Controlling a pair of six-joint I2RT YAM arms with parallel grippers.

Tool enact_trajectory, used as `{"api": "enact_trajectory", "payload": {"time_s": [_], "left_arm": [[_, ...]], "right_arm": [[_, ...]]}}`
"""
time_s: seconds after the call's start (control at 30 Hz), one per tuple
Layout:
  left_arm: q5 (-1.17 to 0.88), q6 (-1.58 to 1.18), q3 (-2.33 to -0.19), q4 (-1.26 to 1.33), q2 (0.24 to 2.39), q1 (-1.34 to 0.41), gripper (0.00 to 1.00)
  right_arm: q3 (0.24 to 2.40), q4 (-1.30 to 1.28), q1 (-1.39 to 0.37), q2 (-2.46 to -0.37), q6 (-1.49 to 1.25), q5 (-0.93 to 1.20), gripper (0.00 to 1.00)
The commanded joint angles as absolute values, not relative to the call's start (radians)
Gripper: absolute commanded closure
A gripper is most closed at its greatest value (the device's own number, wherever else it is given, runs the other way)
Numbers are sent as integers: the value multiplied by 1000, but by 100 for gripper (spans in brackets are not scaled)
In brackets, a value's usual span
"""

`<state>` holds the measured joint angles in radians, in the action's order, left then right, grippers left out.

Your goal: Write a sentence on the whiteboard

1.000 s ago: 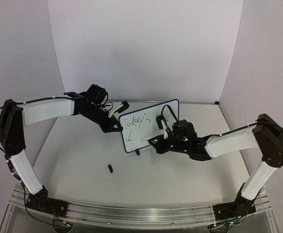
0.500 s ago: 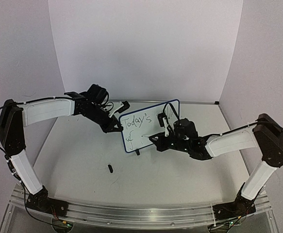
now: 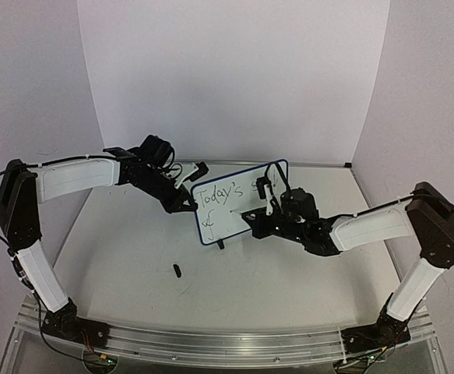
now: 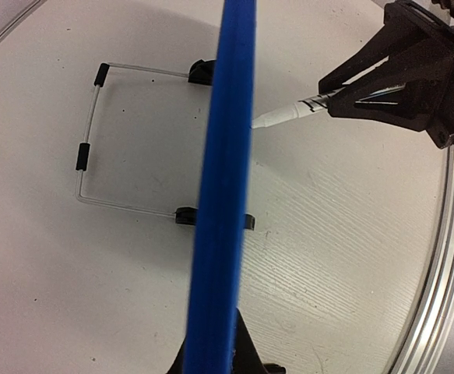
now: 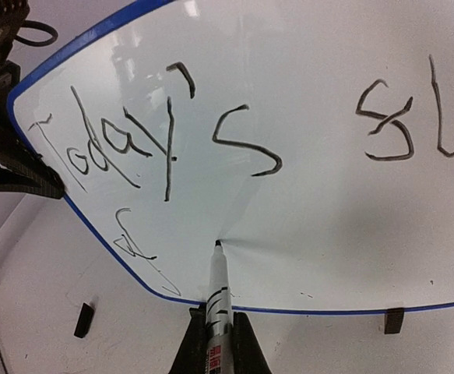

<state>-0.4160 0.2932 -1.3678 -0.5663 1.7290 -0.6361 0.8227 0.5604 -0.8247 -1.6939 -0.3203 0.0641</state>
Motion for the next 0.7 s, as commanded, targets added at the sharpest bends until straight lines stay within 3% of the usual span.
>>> {"api": "enact_trajectory", "payload": {"time_s": [0.0,0.67], "left_arm": [[-321,337,-1354,-632,1790,-643,100],[-319,336,-1355,-632,1789,-643,100]], "right_arm": [[853,613,-817,-1685,-307,29,100],[785,628,-815,-1661,-332,93,100]]}}
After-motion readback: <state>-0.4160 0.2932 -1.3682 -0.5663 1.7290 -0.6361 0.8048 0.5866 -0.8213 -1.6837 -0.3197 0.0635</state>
